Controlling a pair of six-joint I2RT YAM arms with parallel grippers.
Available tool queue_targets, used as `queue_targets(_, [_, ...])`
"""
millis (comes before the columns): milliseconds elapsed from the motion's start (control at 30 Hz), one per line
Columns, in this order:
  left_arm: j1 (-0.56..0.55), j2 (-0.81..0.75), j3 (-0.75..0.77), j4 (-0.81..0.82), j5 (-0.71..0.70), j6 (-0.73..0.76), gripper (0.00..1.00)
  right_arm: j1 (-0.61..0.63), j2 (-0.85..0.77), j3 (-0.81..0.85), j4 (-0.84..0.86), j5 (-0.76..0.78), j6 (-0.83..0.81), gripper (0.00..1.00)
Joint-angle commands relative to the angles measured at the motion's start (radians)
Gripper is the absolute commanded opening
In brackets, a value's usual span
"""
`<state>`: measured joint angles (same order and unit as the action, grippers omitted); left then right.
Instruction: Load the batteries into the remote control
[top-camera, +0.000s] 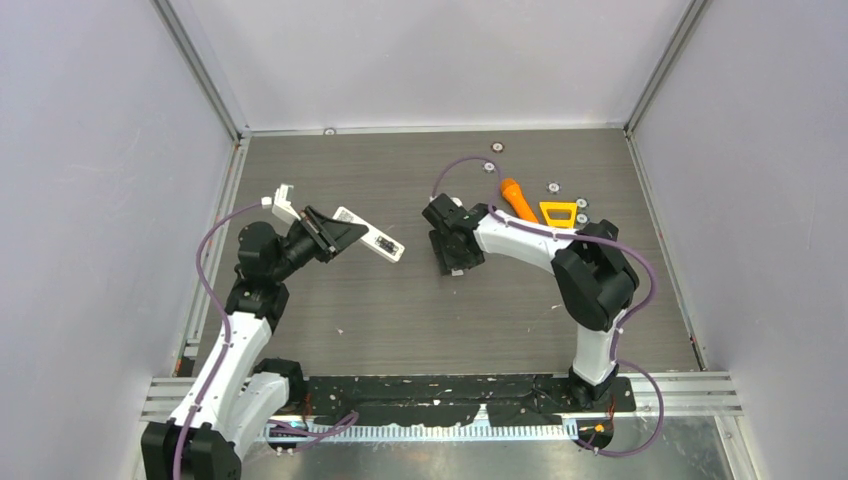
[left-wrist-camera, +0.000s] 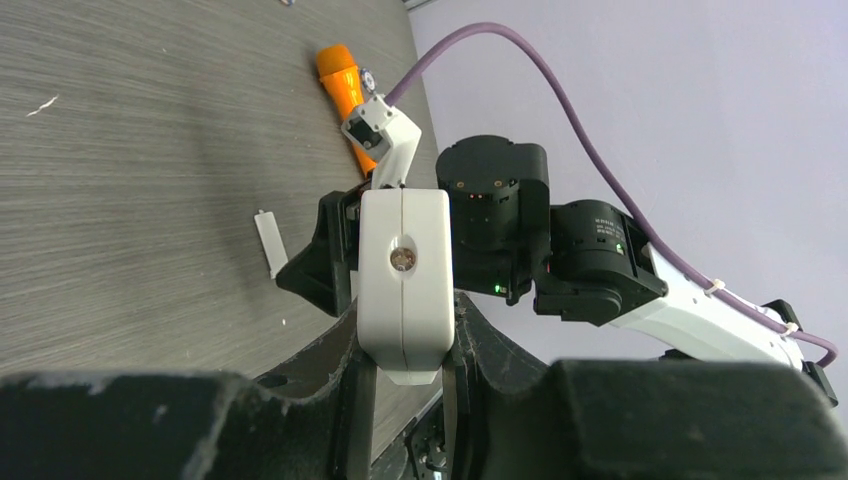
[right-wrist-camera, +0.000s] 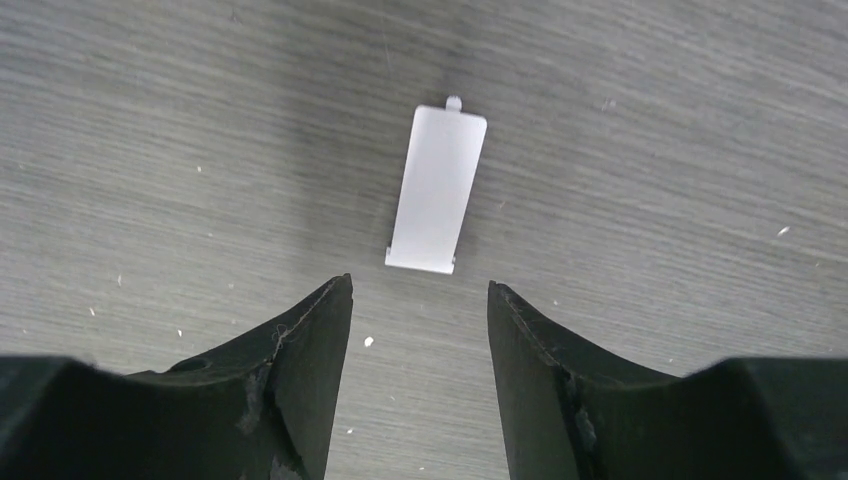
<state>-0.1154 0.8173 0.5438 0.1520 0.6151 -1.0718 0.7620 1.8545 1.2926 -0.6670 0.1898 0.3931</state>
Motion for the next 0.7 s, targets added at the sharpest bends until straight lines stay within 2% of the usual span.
queue_targets(0, [0.015,0.011,0.006,0.04,0.038,0.015,0.0,-0.002,0.037,0.071,-0.029,0.043,-0.027,0.57])
queue_targets(433, [0.035,0.046,0.011,0.071,0.057,0.01,0.0,-0.017,0.115,0.115,-0.08,0.009,-0.014,0.51])
queue_targets(667, [0.036,0.056,0.014,0.082,0.061,0.005,0.0,-0.026,0.147,0.112,-0.075,-0.035,-0.005,0.44])
